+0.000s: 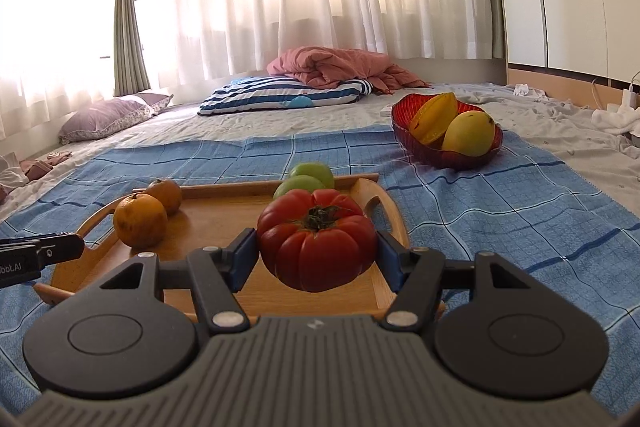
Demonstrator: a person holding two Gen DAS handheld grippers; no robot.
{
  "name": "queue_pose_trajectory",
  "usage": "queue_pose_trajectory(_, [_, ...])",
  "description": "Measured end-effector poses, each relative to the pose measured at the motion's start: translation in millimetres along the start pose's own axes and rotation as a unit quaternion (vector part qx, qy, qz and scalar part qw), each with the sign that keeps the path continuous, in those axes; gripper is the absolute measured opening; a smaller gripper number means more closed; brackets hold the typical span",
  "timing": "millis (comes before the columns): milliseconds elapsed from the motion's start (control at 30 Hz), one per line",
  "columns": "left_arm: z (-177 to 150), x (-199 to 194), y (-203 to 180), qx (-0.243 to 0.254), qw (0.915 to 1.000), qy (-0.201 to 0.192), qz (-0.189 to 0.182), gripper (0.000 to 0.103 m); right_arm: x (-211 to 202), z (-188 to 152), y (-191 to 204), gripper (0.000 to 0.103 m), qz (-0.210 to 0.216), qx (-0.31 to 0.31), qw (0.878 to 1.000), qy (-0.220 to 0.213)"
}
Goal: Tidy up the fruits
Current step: 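Carry the tomato over the tray with the right tool while the left tool carries the date there, then lower the tomato onto the tray and open the right tool while the left tool releases the date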
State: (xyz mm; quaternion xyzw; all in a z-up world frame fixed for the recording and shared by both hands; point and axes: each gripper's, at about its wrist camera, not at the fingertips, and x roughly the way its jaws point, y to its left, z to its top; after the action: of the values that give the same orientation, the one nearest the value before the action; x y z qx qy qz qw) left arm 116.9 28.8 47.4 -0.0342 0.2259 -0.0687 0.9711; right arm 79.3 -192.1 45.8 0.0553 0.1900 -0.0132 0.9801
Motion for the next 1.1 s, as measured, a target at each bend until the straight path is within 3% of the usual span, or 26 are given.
queue_pose_trajectory(500, [11.0,48.0,9.0,-0.011,0.9995,0.028,0.008,0.027,66.7,6.1,-4.3,0.065,0.004,0.017,0.998,0.055])
queue_pose_trajectory(1100, [7.5,77.5,16.3,-0.016,0.9986,0.047,0.016,0.027,91.7,1.6,2.3,0.065,0.009,0.004,0.997,0.075])
